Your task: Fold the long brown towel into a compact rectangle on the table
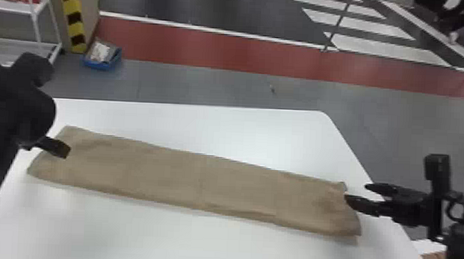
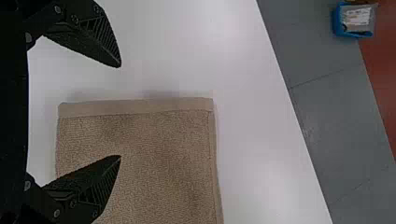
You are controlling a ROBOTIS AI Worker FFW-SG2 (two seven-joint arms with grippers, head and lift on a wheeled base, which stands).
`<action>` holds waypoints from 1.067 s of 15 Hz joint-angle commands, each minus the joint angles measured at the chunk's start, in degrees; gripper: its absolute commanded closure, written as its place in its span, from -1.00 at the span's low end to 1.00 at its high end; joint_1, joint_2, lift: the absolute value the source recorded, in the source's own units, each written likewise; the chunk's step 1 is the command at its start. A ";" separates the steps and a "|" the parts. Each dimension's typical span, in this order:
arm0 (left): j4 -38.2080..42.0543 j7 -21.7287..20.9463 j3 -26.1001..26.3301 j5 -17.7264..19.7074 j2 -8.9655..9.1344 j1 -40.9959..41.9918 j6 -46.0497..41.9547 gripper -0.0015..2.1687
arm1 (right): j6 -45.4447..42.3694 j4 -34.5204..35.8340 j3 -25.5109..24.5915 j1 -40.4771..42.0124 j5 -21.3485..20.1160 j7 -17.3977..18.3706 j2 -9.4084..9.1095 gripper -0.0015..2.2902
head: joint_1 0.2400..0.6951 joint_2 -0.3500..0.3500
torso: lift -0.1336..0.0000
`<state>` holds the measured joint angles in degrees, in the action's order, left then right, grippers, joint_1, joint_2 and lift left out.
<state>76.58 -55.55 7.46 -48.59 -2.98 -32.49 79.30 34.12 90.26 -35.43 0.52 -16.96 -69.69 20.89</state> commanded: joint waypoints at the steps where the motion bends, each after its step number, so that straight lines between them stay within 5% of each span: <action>1: -2.66 0.00 -2.71 4.82 -0.10 -2.67 2.58 -0.79 | -0.23 -0.43 0.54 -0.43 -0.27 0.00 0.29 -0.92 | 1.00 -0.73 | -0.85; 10: -10.13 5.45 -3.24 8.25 0.34 -4.86 -4.98 -0.79 | -0.41 -0.52 0.62 -0.43 -0.44 0.00 0.38 -0.92 | 1.00 -0.74 | -0.85; 16: -12.60 4.40 -3.42 10.19 0.34 -6.45 -4.45 -0.75 | -0.59 -0.69 0.45 -0.34 -0.44 0.00 0.55 -0.92 | 1.00 -0.76 | -0.85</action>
<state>64.19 -51.17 4.01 -38.54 -2.63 -38.84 74.60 33.66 89.61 -34.98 0.16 -17.40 -69.69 21.45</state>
